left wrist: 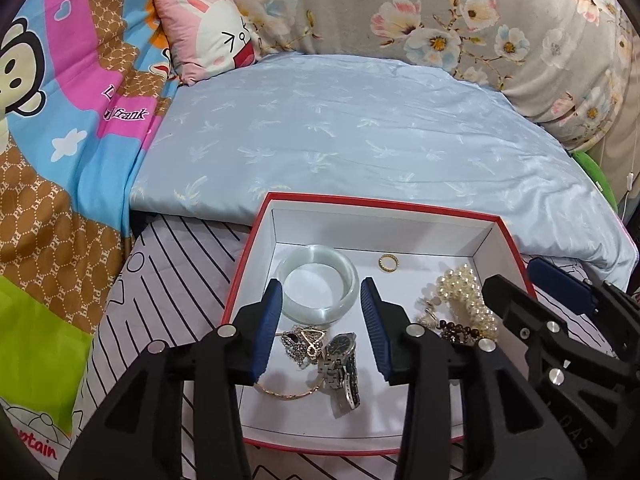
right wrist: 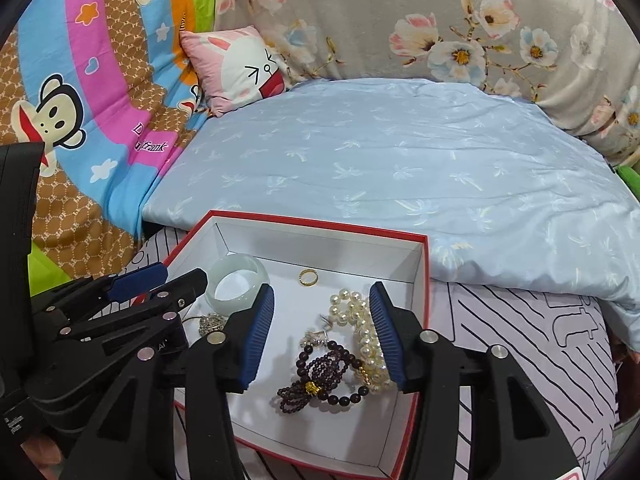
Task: Organize jewelry
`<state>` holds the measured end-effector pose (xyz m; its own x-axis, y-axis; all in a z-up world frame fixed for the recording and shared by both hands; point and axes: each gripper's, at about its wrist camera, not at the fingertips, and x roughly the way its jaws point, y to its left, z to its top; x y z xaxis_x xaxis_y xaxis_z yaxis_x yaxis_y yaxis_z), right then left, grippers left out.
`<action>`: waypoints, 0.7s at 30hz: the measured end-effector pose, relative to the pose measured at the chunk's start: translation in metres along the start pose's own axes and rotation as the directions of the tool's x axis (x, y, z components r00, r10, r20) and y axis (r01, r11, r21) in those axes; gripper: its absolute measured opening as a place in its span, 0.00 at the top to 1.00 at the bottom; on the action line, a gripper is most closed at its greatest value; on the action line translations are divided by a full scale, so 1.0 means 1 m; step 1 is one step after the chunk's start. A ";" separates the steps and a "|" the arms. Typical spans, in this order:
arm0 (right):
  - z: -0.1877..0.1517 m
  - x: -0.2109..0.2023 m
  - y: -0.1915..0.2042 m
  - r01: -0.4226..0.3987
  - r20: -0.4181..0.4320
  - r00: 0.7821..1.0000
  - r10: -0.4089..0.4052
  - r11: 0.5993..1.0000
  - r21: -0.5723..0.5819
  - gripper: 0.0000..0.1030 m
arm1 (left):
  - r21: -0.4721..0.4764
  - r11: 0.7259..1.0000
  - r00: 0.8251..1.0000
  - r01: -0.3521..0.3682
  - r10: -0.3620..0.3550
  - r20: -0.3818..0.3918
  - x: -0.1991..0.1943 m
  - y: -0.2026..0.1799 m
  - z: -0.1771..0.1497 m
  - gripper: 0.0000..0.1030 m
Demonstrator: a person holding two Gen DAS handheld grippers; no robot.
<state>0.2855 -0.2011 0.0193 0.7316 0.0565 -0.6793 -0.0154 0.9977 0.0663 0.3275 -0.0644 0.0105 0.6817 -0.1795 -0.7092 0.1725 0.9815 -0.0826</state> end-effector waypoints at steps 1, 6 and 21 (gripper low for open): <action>-0.001 -0.002 0.000 -0.004 0.001 1.000 0.004 1.000 0.005 0.50 | -0.001 1.000 1.000 0.000 0.000 0.000 -0.001 0.000 0.000 0.62; -0.010 -0.016 0.001 0.019 0.007 1.000 -0.020 1.000 0.011 0.44 | 0.002 1.000 1.000 -0.001 0.001 0.008 -0.009 -0.001 -0.003 0.62; -0.062 -0.070 -0.001 0.101 0.005 0.995 -0.102 0.990 0.101 0.34 | 0.020 0.999 0.999 -0.041 0.041 0.024 -0.061 -0.006 -0.045 0.44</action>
<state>0.1922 -0.2038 0.0209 0.7329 -0.0460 -0.6788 0.1273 0.9894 0.0705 0.2528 -0.0564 0.0228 0.7049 -0.1409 -0.6951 0.1588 0.9865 -0.0390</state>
